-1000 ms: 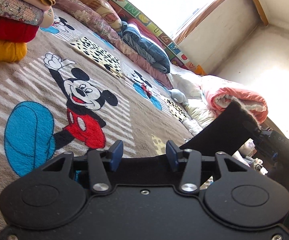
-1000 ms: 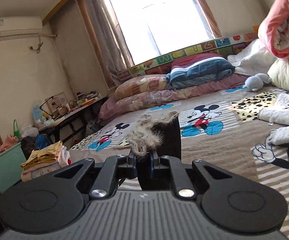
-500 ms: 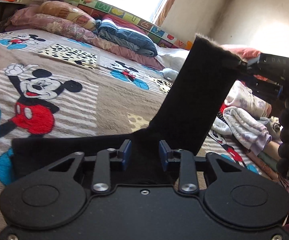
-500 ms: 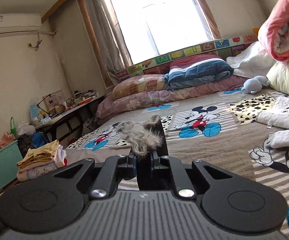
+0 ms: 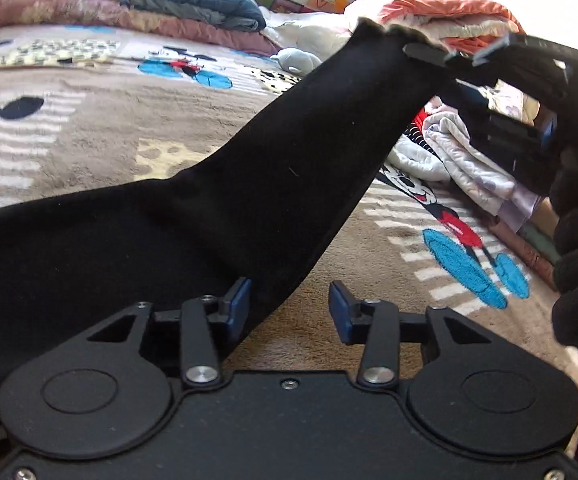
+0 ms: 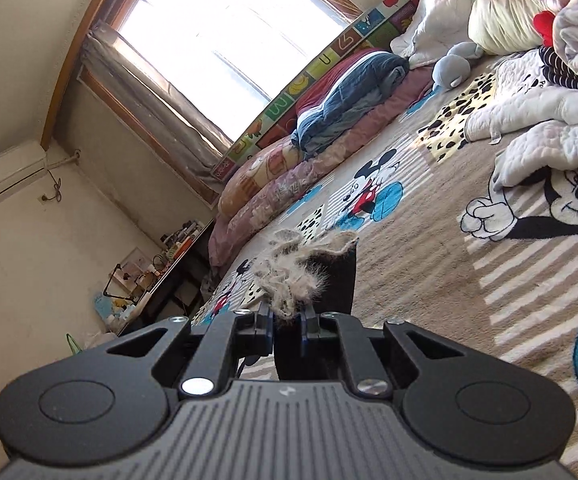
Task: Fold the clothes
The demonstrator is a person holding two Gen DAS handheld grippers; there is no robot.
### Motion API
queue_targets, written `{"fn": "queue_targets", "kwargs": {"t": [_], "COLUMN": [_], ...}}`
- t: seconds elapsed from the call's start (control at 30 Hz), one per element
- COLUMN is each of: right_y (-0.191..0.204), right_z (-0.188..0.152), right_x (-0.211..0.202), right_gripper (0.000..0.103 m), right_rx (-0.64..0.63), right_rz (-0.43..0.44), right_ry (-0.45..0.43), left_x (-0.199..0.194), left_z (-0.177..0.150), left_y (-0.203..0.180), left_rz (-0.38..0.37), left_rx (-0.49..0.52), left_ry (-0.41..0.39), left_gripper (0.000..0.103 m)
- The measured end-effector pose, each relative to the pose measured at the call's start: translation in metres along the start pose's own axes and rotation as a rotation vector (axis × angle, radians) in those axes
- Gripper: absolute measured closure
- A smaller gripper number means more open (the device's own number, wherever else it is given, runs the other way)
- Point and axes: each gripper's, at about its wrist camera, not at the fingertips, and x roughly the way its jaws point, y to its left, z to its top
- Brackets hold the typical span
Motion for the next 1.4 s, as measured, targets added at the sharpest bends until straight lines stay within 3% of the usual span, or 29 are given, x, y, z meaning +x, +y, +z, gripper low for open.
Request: {"fn": "queue_targets", "kwargs": {"t": [0.07, 0.2, 0.3, 0.47, 0.6, 0.7, 0.87, 1.07, 1.4], "right_y": [-0.004, -0.002, 0.018, 0.06, 0.099, 0.138, 0.194, 0.221, 0.245], "right_z": [0.001, 0.003, -0.001, -0.013, -0.037, -0.063, -0.127, -0.197, -0.253], "right_x": [0.0, -0.001, -0.001, 0.002, 0.015, 0.034, 0.064, 0.082, 0.092], "right_gripper": [0.089, 0.089, 0.089, 0.089, 0.089, 0.089, 0.09, 0.09, 0.09], "right_rx": [0.007, 0.03, -0.001, -0.076, -0.164, -0.299, -0.569, -0.792, -1.074], "right_rz": [0.002, 0.023, 0.055, 0.084, 0.083, 0.053, 0.014, -0.041, -0.119], "right_ry": [-0.003, -0.012, 0.006, 0.05, 0.091, 0.141, 0.235, 0.316, 0.289], "left_x": [-0.004, 0.004, -0.01, -0.1, -0.17, -0.196, -0.21, -0.219, -0.226], "left_z": [0.005, 0.002, 0.015, 0.016, -0.006, -0.008, -0.008, -0.007, -0.005], "left_y": [0.004, 0.007, 0.014, 0.063, 0.125, 0.157, 0.18, 0.197, 0.21], "left_rz": [-0.041, -0.024, -0.11, -0.211, -0.218, -0.187, -0.18, -0.181, -0.172], "left_rx": [-0.03, -0.015, -0.081, -0.324, -0.564, -0.649, -0.702, -0.741, -0.753], "left_ry": [0.018, 0.021, 0.052, -0.124, -0.272, -0.323, -0.362, -0.385, -0.404], "left_gripper": [0.049, 0.045, 0.041, 0.041, 0.035, 0.035, 0.034, 0.034, 0.034]}}
